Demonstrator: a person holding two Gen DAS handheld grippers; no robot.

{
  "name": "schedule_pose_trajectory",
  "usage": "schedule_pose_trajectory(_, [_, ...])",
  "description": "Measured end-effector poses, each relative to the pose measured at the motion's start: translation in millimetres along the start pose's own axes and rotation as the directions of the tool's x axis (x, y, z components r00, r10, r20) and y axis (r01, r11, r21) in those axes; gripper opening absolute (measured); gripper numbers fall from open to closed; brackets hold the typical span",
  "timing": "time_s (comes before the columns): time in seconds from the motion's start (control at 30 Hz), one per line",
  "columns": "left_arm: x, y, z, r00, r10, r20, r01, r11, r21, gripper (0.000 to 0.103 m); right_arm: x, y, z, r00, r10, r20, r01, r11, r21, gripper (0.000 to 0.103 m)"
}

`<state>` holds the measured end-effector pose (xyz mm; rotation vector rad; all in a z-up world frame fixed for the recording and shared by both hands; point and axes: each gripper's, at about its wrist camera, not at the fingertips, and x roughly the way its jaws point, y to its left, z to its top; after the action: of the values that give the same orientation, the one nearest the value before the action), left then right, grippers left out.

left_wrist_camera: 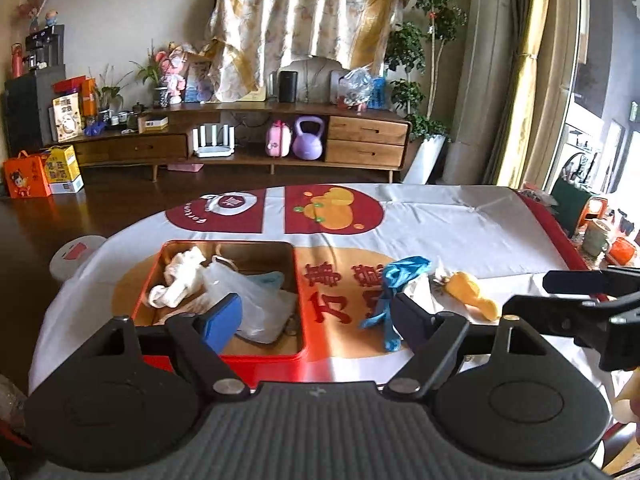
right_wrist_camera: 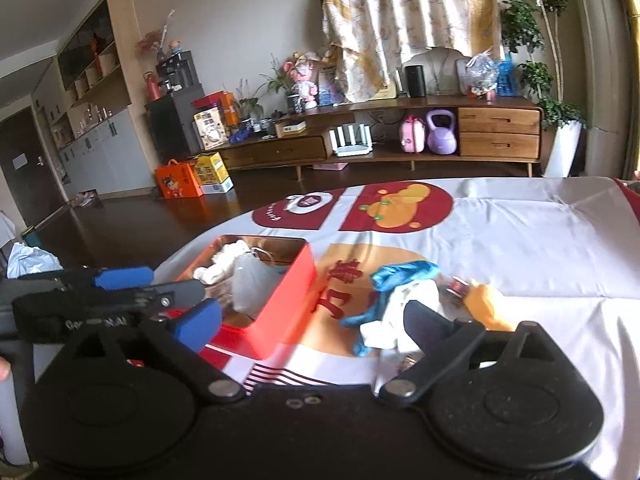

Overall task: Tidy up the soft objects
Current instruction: 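Withdraw both tools from the tin toward the duck and bracelet on the table, then grasp the brown bead bracelet with the left gripper while the right grasps the yellow rubber duck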

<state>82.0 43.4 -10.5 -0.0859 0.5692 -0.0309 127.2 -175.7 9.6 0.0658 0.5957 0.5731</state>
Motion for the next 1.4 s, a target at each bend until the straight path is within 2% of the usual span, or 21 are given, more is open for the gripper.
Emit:
schedule_pose_trajectory(0.2, [4, -15, -2, 0.999, -0.037, 0.000, 0.037, 0.999, -0.016, 0.088, -11, -19, -11, 0.999, -0.033, 0.008, 0.033, 0.999, -0.007, 0.103])
schedule_pose_trajectory(0.6, [37, -51, 2, 0.997, -0.070, -0.039, 0.070, 0.998, 0.007, 0.089, -10, -55, -27, 0.995, -0.096, -0.016, 0.096, 0.995, -0.027, 0.103])
schedule_pose_trajectory(0.83, [64, -68, 9, 0.994, -0.086, -0.060, 0.090, 0.995, 0.052, 0.089, 5, -70, -35, 0.993, -0.104, -0.056, 0.102, 0.994, -0.046, 0.103])
schedule_pose_trajectory(1.1, [97, -80, 0, 0.988, -0.094, -0.119, 0.102, 0.993, 0.064, 0.089, 24, -92, -42, 0.987, -0.132, -0.090, 0.128, 0.991, -0.050, 0.101])
schedule_pose_trajectory(1.4, [115, -98, -11, 0.981, -0.136, -0.141, 0.149, 0.985, 0.084, 0.089, 53, -132, -29, 0.977, -0.185, -0.111, 0.181, 0.983, -0.045, 0.099])
